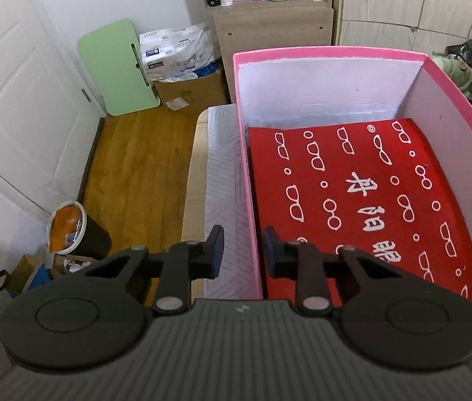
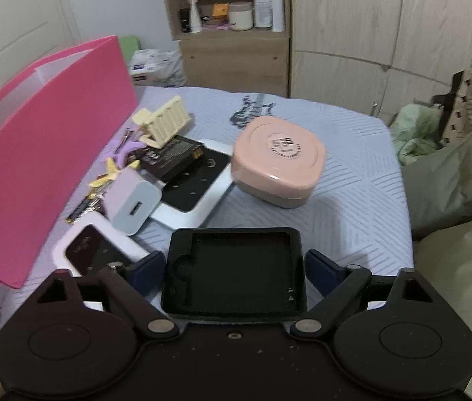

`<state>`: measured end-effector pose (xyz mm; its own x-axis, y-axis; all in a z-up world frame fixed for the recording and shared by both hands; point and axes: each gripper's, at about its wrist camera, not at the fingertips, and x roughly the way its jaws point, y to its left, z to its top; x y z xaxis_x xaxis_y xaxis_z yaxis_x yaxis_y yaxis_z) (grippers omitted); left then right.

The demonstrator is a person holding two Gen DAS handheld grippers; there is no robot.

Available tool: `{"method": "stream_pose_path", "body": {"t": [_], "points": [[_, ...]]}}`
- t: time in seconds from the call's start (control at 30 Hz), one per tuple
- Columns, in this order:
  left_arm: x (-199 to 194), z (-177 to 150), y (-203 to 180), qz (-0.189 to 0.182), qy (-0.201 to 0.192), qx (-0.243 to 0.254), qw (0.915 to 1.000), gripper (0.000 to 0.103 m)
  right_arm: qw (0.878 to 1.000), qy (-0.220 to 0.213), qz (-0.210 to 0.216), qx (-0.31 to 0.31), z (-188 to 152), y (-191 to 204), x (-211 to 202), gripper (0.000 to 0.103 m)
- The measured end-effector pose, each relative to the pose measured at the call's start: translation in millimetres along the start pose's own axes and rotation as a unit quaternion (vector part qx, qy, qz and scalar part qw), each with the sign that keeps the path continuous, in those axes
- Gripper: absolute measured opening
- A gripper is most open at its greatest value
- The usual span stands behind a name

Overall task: Organize rigid objects
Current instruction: 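Carry the black square case into the pink box and open the right tool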

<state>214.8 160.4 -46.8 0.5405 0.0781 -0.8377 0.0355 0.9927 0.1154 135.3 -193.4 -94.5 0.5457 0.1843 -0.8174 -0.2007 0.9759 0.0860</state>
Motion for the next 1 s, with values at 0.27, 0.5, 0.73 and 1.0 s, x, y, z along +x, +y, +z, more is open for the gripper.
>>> {"method": "stream_pose_path", "body": {"t": [0.27, 0.5, 0.73, 1.0], "points": [[1.0, -1.2, -1.1, -0.012, -0.022, -0.005, 0.9997, 0.007, 0.998, -0.039, -0.025, 0.032, 2.9, -3.5, -14.6, 0.092], [-4.5, -4.0, -11.0, 0.003, -0.045, 0.015, 0.9988, 0.004, 0.993, -0.11, 0.023, 0.031, 34.1, 18.2, -58.4, 0.092], [-8.4, -6.4, -9.5, 0.001, -0.061, 0.011, 0.9981, 0.004, 0.985, -0.102, 0.142, 0.003, 107.5, 81.3, -73.2, 0.092], [-10.7, -7.3, -24.9, 0.002, -0.065, 0.023, 0.9976, 0.004, 0.957, 0.047, 0.281, 0.05, 194.8, 147.0, -5.0, 0.092]]}}
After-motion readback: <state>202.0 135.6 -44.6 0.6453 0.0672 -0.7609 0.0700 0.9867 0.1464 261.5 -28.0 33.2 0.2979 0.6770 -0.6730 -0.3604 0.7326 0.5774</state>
